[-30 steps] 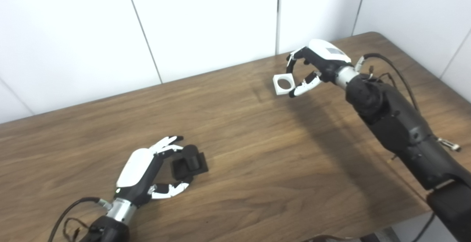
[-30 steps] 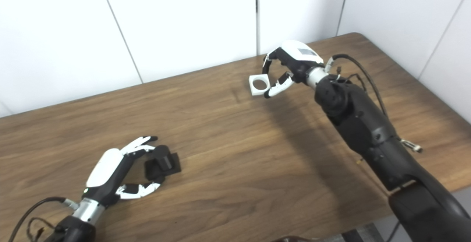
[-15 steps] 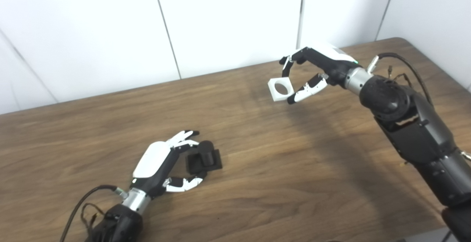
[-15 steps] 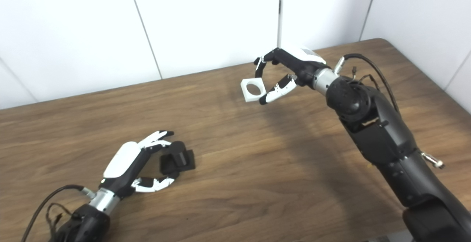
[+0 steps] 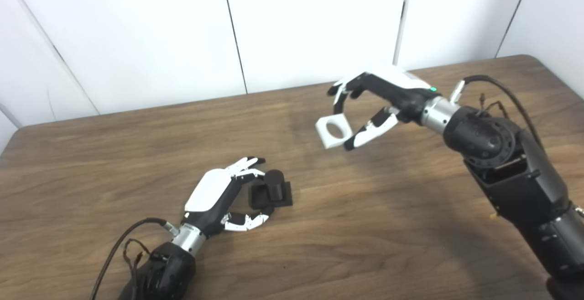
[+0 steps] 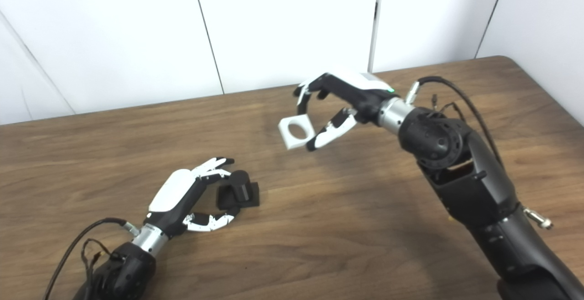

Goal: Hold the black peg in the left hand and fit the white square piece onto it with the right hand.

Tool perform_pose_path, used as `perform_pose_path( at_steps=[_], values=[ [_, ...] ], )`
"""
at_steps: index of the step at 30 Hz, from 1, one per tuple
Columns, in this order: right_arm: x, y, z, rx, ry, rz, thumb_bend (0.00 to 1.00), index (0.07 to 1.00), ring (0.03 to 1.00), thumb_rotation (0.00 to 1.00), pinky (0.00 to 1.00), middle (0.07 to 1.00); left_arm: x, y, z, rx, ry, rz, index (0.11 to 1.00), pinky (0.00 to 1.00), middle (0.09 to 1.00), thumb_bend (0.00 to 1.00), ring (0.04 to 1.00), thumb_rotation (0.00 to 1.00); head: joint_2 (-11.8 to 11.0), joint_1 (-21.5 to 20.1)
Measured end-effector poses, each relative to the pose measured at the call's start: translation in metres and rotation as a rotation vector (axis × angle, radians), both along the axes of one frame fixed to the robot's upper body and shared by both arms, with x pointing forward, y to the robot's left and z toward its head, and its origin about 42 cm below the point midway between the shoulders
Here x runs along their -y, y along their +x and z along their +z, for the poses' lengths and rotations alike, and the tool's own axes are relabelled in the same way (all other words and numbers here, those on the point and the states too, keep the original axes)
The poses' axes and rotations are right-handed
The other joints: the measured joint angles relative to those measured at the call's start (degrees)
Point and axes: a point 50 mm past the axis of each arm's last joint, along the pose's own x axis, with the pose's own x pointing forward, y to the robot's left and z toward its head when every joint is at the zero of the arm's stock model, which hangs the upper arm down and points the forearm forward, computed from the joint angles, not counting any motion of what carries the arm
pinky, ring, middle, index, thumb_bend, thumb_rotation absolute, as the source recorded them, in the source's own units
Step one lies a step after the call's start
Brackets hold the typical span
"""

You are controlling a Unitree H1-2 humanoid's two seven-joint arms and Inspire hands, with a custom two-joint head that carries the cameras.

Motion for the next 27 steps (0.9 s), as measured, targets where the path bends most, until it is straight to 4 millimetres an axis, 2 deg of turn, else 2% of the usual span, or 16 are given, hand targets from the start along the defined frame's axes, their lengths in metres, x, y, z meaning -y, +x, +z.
perform_pose_path(
  at_steps=[7,18,27],
  values=[
    [-0.016,0.002,0.009,-0.003,-0.007,0.048,0.52,0.479,0.825,0.13,0.71,0.786,0.003,0.0,0.0,0.008,0.002,-0.001,0.644,0.88,0.911,0.85,0.937,0.27,0.27,1.5],
    [-0.054,-0.003,-0.003,-0.036,-0.016,0.135,0.52,0.479,0.821,0.13,0.69,0.788,0.009,0.0,0.0,-0.003,-0.001,0.017,0.647,0.89,0.914,0.85,0.946,0.27,0.62,3.17],
    [-0.086,0.003,-0.02,-0.08,-0.028,0.163,0.52,0.479,0.821,0.14,0.68,0.784,0.011,0.0,0.0,-0.001,0.002,0.024,0.649,0.91,0.919,0.86,0.953,0.26,1.06,3.7]
  ],
)
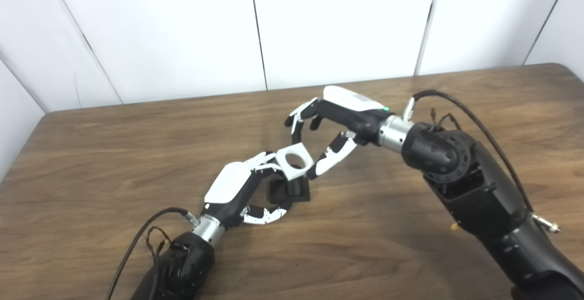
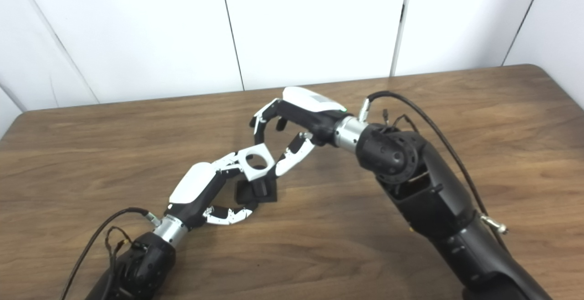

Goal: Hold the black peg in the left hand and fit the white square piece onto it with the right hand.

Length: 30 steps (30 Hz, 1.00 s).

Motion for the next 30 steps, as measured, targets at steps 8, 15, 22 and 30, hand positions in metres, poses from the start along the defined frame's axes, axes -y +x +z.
perform_pose_path(
  at_steps=[8,15,22,30],
  values=[
    [-0.022,0.011,0.003,0.006,-0.06,0.027,0.52,0.479,0.821,0.14,0.71,0.78,0.002,0.0,0.0,-0.008,-0.005,0.002,0.645,0.9,0.916,0.86,0.947,0.26,0.18,0.44],
    [-0.02,0.02,-0.004,-0.023,-0.077,0.006,0.52,0.479,0.818,0.14,0.71,0.775,0.003,-0.001,0.0,-0.003,-0.004,0.006,0.646,0.9,0.917,0.86,0.947,0.26,0.18,0.88],
    [-0.022,0.026,-0.005,-0.03,-0.082,-0.002,0.52,0.479,0.812,0.14,0.68,0.774,0.004,-0.002,0.001,-0.006,-0.004,0.017,0.646,0.9,0.917,0.86,0.948,0.26,0.35,1.23],
    [-0.02,0.029,-0.007,-0.027,-0.081,-0.001,0.52,0.478,0.821,0.14,0.67,0.777,0.003,-0.003,0.001,-0.007,-0.005,0.02,0.647,0.91,0.922,0.85,0.952,0.26,0.53,0.97]
  ],
)
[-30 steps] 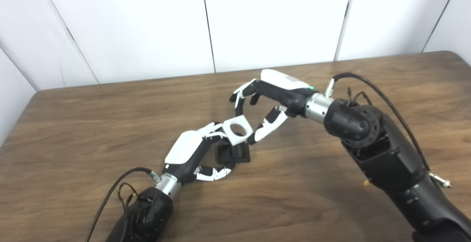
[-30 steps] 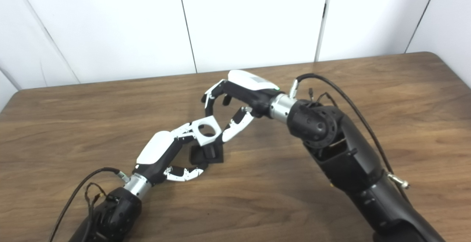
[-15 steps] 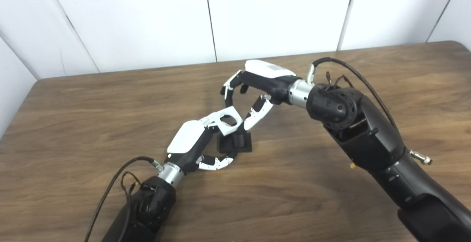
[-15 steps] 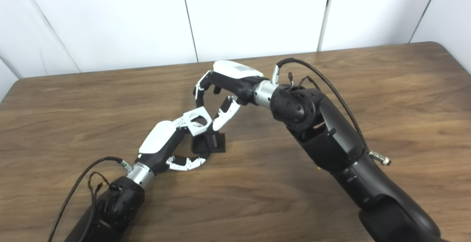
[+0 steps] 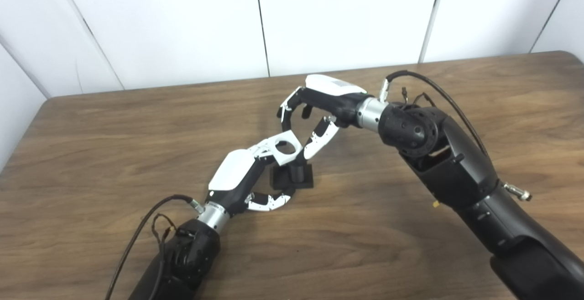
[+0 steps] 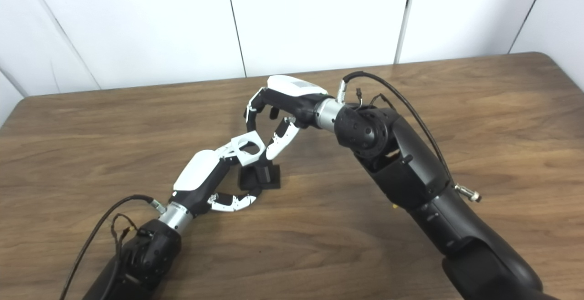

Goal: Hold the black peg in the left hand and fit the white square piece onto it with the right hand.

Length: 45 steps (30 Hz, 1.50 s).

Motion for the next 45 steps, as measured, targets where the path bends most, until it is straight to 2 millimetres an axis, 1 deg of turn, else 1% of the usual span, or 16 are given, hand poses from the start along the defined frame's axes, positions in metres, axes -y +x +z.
perform_pose_path(
  at_steps=[8,16,23,27,45],
  values=[
    [0.004,0.001,0.001,-0.002,-0.002,-0.005,0.52,0.479,0.83,0.14,0.69,0.783,0.0,0.0,0.0,0.004,-0.001,0.0,0.641,0.89,0.914,0.85,0.941,0.25,0.09,-0.09],
    [0.013,0.003,0.001,-0.002,-0.016,-0.018,0.52,0.479,0.833,0.14,0.71,0.785,0.0,0.0,0.0,0.004,-0.001,0.0,0.641,0.9,0.913,0.86,0.94,0.26,0.09,-0.26],
    [0.012,0.001,0.002,-0.021,-0.027,-0.004,0.52,0.48,0.843,0.14,0.75,0.787,0.0,0.0,0.0,0.007,-0.001,0.0,0.644,0.89,0.913,0.85,0.942,0.25,0.26,-0.26],
    [0.011,-0.002,0.005,-0.017,-0.027,0.004,0.52,0.48,0.838,0.14,0.75,0.786,0.0,0.0,0.0,0.006,-0.001,-0.001,0.645,0.9,0.916,0.85,0.945,0.25,0.44,-0.18],
    [0.011,-0.002,0.004,-0.03,-0.031,0.001,0.52,0.479,0.836,0.14,0.75,0.784,0.001,0.0,0.001,0.008,0.001,-0.001,0.649,0.89,0.914,0.85,0.941,0.26,1.23,0.0]
  ],
)
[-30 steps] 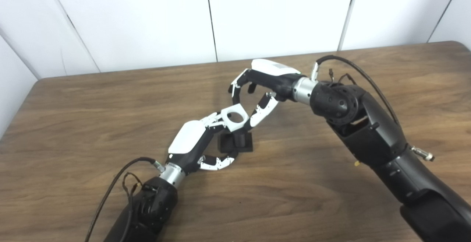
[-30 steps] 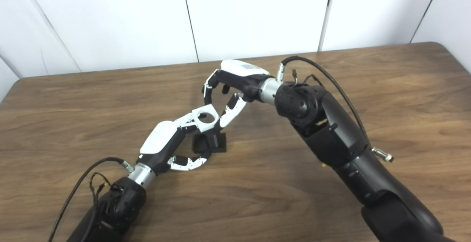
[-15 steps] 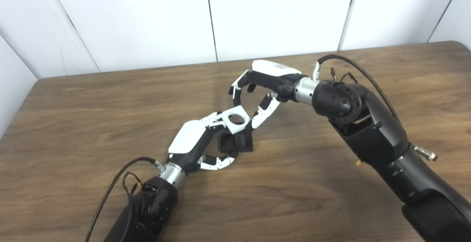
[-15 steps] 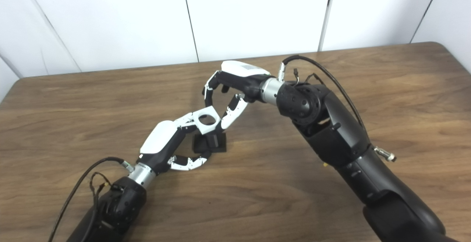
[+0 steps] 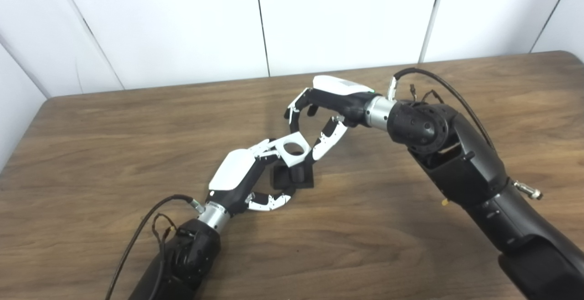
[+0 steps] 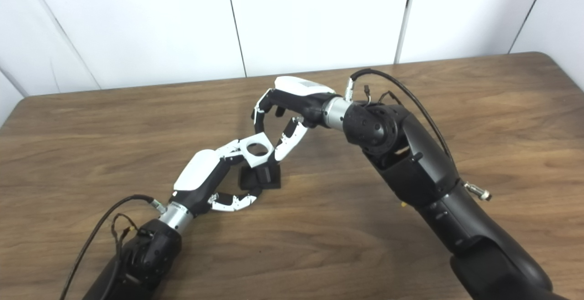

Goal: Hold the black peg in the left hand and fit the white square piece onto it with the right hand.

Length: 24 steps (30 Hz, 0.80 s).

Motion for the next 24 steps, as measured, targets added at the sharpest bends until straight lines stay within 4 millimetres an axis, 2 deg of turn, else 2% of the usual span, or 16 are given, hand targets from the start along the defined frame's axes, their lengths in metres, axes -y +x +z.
perform_pose_path(
  at_steps=[24],
  values=[
    [0.0089,-0.0007,-0.008,-0.024,-0.025,-0.014,0.52,0.48,0.834,0.14,0.76,0.786,0.0003,-0.0028,0.0004,-0.004,-0.004,0.01,0.643,0.89,0.917,0.85,0.942,0.25,0.7,0.44]
  ],
)
